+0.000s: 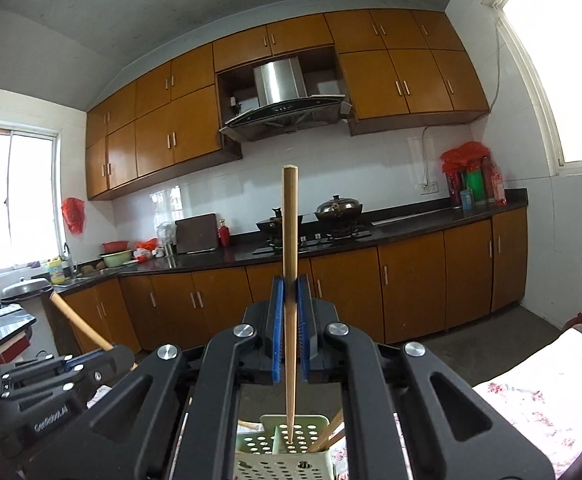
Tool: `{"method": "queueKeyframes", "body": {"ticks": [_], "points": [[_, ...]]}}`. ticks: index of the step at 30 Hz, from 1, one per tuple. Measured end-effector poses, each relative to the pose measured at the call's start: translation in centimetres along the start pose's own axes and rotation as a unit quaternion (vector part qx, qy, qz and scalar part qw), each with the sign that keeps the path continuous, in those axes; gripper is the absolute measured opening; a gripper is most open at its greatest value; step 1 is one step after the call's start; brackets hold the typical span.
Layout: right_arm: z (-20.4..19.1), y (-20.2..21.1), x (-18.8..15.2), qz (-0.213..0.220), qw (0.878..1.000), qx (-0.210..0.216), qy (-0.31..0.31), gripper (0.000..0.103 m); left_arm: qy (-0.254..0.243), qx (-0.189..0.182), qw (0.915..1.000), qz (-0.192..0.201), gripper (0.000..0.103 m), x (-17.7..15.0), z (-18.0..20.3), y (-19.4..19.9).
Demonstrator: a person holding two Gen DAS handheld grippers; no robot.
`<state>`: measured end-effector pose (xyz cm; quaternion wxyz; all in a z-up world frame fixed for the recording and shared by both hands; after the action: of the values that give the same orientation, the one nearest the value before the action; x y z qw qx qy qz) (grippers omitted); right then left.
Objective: Organize utensils
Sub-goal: 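Lift both held chopsticks upright and carry them above the green holder, then open the right tool over the holder while the left tool releases its chopstick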
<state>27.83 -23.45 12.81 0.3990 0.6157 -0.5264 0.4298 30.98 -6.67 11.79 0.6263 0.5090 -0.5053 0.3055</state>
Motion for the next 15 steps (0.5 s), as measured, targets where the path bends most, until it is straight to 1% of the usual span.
{"method": "queueKeyframes", "body": {"ticks": [5, 10, 11, 12, 13, 15], "points": [[0.6, -1.3, -2.6, -0.036, 0.999, -0.014, 0.002, 0.008, 0.002, -0.006, 0.9999, -0.016, 0.008, -1.9, -0.4, -1.9], [0.8, -1.1, -3.4, -0.061, 0.998, -0.017, -0.004, 0.009, 0.013, -0.008, 0.9993, -0.033, 0.008, -3.2, -0.9, -2.7], [0.8, -1.0, -3.3, -0.066, 0.998, -0.017, -0.004, 0.010, 0.015, -0.008, 0.9993, -0.033, 0.010, -3.3, -1.0, -2.6], [0.8, -0.8, -3.3, -0.069, 0.997, -0.016, -0.004, 0.016, 0.016, -0.008, 0.9993, -0.033, 0.012, -3.3, -1.0, -2.6], [0.8, -0.6, -3.2, -0.071, 0.997, -0.016, -0.004, 0.029, 0.018, -0.007, 0.9993, -0.032, 0.013, -3.3, -1.2, -2.4], [0.8, 0.3, -2.7, -0.066, 0.998, -0.018, -0.004, 0.038, 0.021, -0.005, 0.9993, -0.029, 0.018, -3.2, -1.6, -1.8]]}}
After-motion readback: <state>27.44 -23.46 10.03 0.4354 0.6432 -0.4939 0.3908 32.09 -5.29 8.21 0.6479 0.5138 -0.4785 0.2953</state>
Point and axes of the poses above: each gripper's, at about its wrist camera, not at the fingertips, and y roughly against the way its jaws point, z to its right, x to its top, the point moved 6 cm from there along -y, roughly the way its jaws point, and after that the axes turned 7 degrees about -y, right-handed, at the moved point
